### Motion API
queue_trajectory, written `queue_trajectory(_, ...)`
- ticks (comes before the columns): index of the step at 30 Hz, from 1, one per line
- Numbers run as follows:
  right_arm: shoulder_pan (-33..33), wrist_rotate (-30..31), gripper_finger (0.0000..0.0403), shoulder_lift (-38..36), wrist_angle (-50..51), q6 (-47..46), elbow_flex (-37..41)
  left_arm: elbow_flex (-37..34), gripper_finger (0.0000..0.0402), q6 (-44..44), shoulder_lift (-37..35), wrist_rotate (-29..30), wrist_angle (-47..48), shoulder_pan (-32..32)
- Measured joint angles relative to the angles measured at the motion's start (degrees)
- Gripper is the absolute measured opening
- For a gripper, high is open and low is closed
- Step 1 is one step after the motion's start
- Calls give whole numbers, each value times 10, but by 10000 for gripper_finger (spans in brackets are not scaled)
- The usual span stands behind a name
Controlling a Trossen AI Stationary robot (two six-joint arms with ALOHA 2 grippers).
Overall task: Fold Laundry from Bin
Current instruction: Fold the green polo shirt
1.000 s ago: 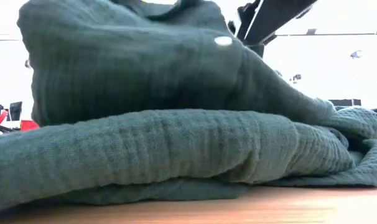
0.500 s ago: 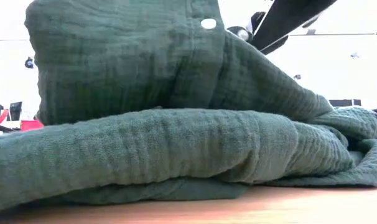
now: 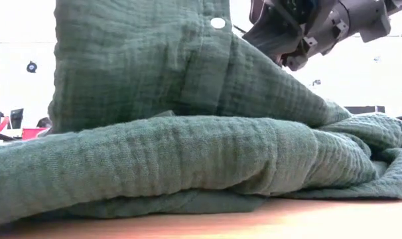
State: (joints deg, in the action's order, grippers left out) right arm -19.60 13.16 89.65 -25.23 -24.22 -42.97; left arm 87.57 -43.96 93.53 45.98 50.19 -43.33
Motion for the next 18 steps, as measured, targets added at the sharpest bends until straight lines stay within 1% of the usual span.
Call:
queue_trajectory(2,-1,-1,245,0,-5,-8,1,0,5,4,0,2,0,0)
queue_trajectory(4,-2,-1,201,0,-6,-13,-1,0,6,12,0,12,0,1)
queue_trajectory(8,-5,-1,92,0,-9,-10,-14,13,6,32,0,40,0,1)
queue_trajectory(10,-11,-1,36,-1,-8,10,-23,24,6,48,0,44,1,1)
queue_trajectory(11,-15,-1,24,-2,-6,23,-30,30,6,57,0,44,1,1)
queue_trajectory(14,-24,-15,15,-14,13,51,-59,54,6,84,0,46,0,1)
queue_trajectory(18,-46,-7,11,-40,100,93,-112,84,6,122,0,47,0,1)
